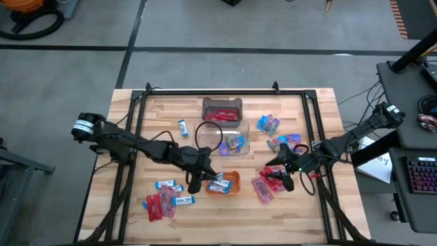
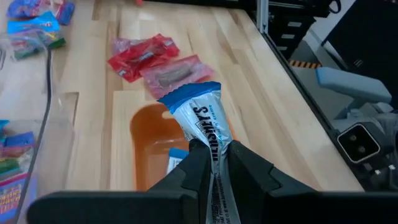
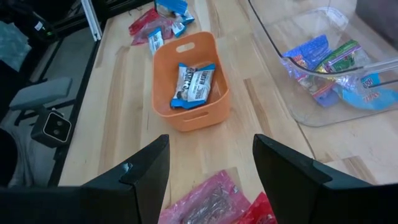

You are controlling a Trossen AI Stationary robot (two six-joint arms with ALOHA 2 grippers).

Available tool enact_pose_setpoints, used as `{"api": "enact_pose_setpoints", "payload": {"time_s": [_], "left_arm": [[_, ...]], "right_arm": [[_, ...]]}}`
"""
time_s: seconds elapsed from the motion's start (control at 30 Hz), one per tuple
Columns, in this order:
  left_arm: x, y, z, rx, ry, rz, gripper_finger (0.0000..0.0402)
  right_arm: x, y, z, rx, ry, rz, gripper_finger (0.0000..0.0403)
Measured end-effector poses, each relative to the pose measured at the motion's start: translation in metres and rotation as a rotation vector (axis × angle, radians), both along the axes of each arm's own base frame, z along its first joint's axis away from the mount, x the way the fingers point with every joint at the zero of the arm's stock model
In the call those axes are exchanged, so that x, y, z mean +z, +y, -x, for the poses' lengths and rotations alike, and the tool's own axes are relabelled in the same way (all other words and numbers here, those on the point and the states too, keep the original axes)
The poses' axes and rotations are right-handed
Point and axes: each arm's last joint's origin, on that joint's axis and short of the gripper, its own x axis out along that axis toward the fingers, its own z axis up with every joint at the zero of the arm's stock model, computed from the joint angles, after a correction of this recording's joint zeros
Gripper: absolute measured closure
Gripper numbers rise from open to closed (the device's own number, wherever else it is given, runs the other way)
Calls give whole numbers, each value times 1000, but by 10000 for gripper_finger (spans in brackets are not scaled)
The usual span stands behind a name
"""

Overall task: Sort candy
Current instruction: Put the white chocolate bar into the orange bin, then put the blue candy into the clear transparent bin

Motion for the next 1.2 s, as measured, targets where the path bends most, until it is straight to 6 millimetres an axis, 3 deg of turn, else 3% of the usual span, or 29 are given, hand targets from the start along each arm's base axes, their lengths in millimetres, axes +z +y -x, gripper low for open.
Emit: {"api": "enact_pose_setpoints", "payload": {"time_s": [0.43, 0.73, 0.9, 1.2], "left_arm": [[-22, -5, -13, 41, 88, 46, 363], [-25, -6, -16, 42, 113, 42, 360], [-26, -5, -16, 54, 128, 60, 326], [-26, -5, -16, 57, 131, 60, 224]], "right_arm": [[0, 0, 0, -1, -9, -6, 182], [1, 0, -1, -32, -8, -63, 182], [1, 0, -1, -37, -7, -71, 182], [1, 0, -1, -40, -11, -72, 182]]}}
